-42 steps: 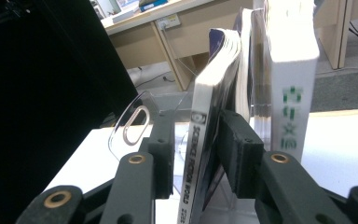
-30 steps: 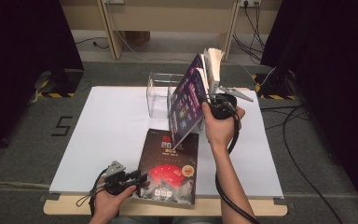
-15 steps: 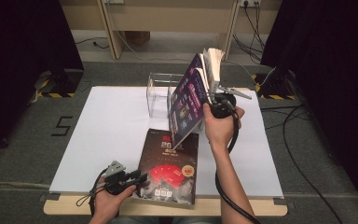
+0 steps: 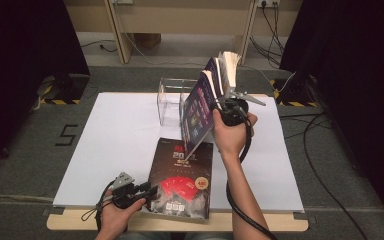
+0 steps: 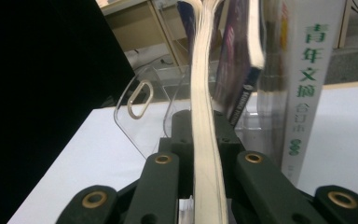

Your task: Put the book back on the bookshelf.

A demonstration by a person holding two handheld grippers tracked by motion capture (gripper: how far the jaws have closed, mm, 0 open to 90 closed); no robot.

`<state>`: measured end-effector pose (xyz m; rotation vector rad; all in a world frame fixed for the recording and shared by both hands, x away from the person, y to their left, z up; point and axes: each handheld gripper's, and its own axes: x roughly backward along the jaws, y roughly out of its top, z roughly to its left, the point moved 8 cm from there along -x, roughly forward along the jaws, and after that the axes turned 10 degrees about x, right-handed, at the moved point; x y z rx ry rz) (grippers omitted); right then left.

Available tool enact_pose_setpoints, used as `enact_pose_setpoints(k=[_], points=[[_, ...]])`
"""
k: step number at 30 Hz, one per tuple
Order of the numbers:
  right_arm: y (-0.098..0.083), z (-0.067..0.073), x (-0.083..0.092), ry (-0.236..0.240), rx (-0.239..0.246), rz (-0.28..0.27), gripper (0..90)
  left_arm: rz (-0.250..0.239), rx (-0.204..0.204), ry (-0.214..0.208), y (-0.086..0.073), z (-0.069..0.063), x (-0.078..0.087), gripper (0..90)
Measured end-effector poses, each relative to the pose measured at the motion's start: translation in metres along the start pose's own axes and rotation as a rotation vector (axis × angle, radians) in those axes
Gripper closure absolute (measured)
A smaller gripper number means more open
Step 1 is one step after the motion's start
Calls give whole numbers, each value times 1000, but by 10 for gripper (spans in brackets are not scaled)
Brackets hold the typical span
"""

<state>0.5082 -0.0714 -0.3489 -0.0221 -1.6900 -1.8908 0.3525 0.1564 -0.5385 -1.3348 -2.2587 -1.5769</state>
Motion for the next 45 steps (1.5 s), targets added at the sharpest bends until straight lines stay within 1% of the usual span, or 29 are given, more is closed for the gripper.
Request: enact_pose_setpoints(k=[1, 2, 6, 9, 12, 17, 25, 35, 45], points=[[1, 2, 0, 5, 4, -2, 831, -1, 1, 0, 0, 0, 0, 609], [2, 3, 1, 8, 1, -15, 831, -1, 1, -1, 0, 0, 0, 609], [9, 7, 8, 8, 17, -44, 831, -3, 1, 0, 0, 0, 0, 609], [16, 8, 13, 6, 26, -63, 831, -4, 0, 0, 0, 0, 0, 609], [23, 8, 17, 9, 30, -94, 831, -2, 1, 0, 0, -1, 0, 609], [34, 9, 21, -2, 45, -133, 831, -2, 1, -1, 0, 0, -1, 610], [46, 9, 19, -10, 53, -172, 831, -6, 1, -1, 0, 0, 0, 610], [60, 10, 12, -14, 64, -194, 831, -5, 1, 0, 1, 0, -1, 610], [66, 11, 2, -16, 72, -202, 830, -3, 0, 2, 0, 1, -1, 610]])
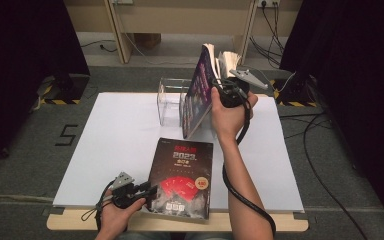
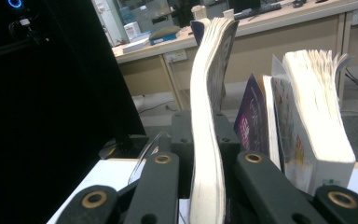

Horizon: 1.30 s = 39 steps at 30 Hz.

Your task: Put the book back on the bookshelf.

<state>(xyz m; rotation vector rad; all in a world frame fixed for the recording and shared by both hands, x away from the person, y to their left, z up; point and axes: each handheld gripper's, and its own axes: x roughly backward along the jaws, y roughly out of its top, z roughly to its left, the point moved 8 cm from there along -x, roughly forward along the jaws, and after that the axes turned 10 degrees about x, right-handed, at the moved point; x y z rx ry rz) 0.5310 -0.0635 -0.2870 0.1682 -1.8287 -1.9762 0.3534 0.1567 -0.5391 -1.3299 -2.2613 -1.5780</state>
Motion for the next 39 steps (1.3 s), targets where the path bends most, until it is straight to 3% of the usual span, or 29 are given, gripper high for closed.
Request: enact_pose_setpoints(k=[39], points=[[17, -7, -43, -52, 0, -17, 830, 4, -2, -3, 0, 0, 0, 611]])
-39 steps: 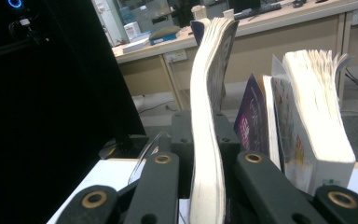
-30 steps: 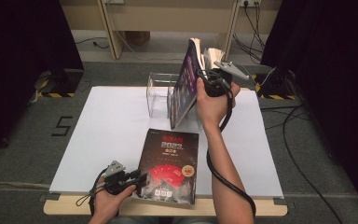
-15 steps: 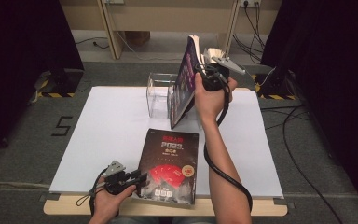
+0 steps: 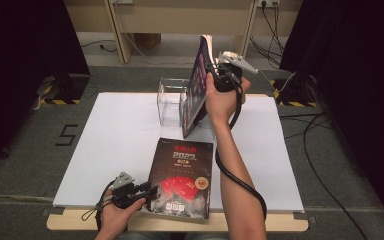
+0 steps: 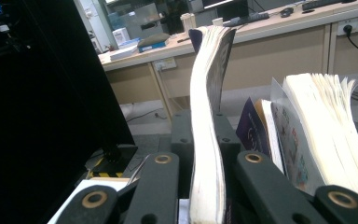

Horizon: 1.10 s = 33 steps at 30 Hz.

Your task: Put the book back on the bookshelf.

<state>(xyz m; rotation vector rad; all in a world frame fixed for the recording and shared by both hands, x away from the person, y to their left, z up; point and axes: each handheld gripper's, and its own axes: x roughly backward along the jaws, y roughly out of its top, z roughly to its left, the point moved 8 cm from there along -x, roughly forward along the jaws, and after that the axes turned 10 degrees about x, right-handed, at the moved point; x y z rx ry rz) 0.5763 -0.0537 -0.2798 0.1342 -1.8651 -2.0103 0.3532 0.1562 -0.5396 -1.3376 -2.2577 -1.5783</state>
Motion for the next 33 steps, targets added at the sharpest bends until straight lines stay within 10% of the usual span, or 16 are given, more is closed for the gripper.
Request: enact_pose_setpoints(k=[33], points=[[-35, 2, -40, -47, 10, 46, 829, -1, -2, -3, 0, 1, 1, 611]])
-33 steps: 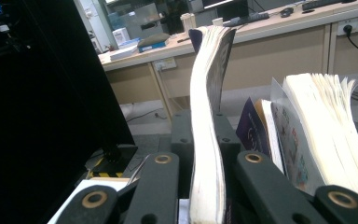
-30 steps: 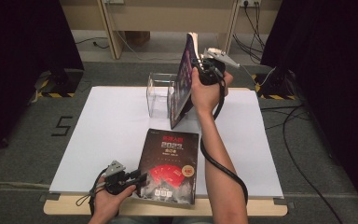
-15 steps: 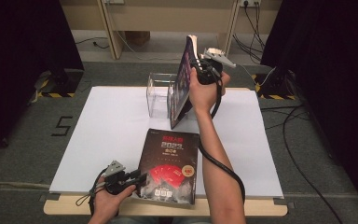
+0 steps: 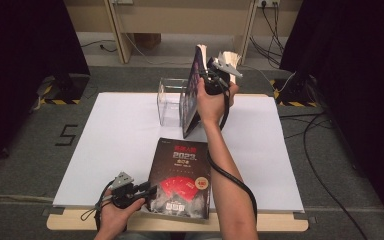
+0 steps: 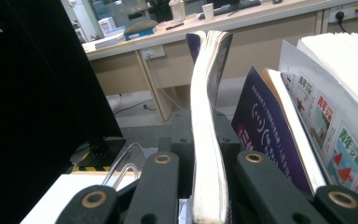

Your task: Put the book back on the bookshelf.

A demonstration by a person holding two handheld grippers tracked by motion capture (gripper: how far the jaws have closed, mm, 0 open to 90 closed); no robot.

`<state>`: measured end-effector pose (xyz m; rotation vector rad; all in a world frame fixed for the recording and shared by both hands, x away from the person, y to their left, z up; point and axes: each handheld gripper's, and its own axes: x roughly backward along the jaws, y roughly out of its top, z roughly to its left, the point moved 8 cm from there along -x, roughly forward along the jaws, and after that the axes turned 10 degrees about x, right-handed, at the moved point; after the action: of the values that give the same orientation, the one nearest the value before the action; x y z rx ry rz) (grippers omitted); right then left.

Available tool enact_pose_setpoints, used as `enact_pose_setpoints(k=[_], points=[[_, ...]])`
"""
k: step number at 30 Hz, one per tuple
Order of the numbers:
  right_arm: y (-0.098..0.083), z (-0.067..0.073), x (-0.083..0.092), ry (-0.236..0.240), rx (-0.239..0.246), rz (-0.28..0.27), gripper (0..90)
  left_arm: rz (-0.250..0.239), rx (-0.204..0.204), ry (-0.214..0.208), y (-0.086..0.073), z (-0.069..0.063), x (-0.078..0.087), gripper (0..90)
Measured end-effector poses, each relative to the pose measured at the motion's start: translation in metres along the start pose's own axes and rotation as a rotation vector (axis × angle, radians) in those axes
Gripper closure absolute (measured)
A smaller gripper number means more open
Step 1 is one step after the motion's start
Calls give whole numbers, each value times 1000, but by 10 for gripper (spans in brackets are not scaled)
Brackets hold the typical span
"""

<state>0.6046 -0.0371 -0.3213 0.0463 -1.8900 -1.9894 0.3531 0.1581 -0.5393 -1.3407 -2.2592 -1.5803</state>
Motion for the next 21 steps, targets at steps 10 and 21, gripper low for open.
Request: enact_pose_setpoints(k=[10, 21], points=[[-10, 3, -4, -15, 18, 26, 826, 2, -2, -2, -1, -1, -1, 611], [-16, 4, -5, -39, 76, 50, 811, 7, -2, -4, -2, -1, -1, 611]])
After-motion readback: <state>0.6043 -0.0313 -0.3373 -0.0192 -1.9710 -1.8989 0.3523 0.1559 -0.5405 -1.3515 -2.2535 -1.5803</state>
